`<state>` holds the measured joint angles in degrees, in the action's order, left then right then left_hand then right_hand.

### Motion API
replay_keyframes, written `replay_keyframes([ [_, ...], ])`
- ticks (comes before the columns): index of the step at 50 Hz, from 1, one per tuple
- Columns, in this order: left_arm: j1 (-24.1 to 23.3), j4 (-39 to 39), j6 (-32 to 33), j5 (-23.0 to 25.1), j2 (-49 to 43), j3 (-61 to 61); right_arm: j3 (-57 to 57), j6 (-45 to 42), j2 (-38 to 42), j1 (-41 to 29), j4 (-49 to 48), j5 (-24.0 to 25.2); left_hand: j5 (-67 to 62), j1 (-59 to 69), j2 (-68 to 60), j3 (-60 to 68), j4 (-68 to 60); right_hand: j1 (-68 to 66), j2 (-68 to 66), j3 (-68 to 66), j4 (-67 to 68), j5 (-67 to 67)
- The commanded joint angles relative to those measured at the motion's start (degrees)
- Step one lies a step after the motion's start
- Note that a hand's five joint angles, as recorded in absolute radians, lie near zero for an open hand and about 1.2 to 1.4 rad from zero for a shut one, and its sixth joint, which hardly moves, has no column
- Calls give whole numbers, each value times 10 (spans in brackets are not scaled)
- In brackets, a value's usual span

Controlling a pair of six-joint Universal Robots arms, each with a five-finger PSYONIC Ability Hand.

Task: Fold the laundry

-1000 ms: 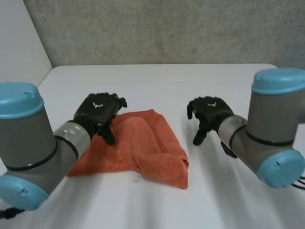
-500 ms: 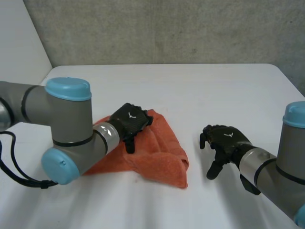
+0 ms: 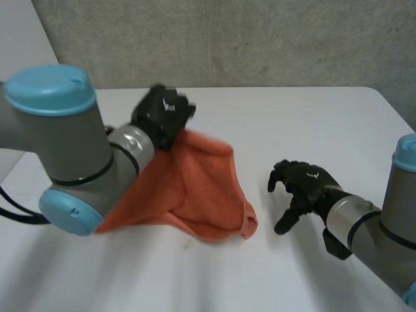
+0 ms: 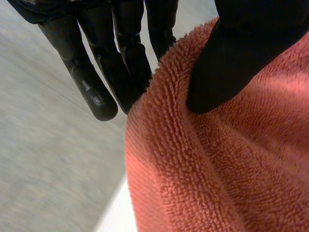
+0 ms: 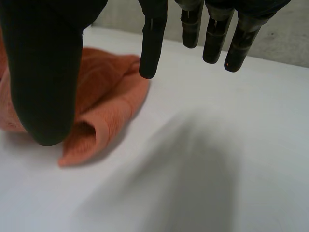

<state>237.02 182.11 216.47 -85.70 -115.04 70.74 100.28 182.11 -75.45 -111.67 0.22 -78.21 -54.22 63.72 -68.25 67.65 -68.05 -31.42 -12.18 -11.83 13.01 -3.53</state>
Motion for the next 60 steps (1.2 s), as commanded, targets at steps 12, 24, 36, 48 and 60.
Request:
replay_keyframes([
  [12, -9, 30, -67, -2, 157, 27, -96, 297, 82, -69, -1, 46, -158, 163, -117, 123, -120, 214, 22, 18, -30, 35],
  [24, -10, 30, -76, -3, 165, 41, -234, 332, 228, -178, -1, 8, -158, 163, -117, 123, -120, 214, 22, 18, -30, 35],
  [36, -5, 34, -117, -17, 178, 34, -207, 325, 210, -153, -27, -126, -158, 163, -117, 123, -120, -486, -678, -682, 670, -665],
  [48, 3, 34, -120, -18, 191, 48, -204, 117, -52, 27, -18, -35, -158, 163, -117, 123, -120, -486, -678, -682, 670, -665],
  [60, 7, 40, -120, -17, 192, 35, -145, 136, 42, -6, 49, -13, -158, 163, -117, 123, -120, 116, -77, -80, 68, -63],
])
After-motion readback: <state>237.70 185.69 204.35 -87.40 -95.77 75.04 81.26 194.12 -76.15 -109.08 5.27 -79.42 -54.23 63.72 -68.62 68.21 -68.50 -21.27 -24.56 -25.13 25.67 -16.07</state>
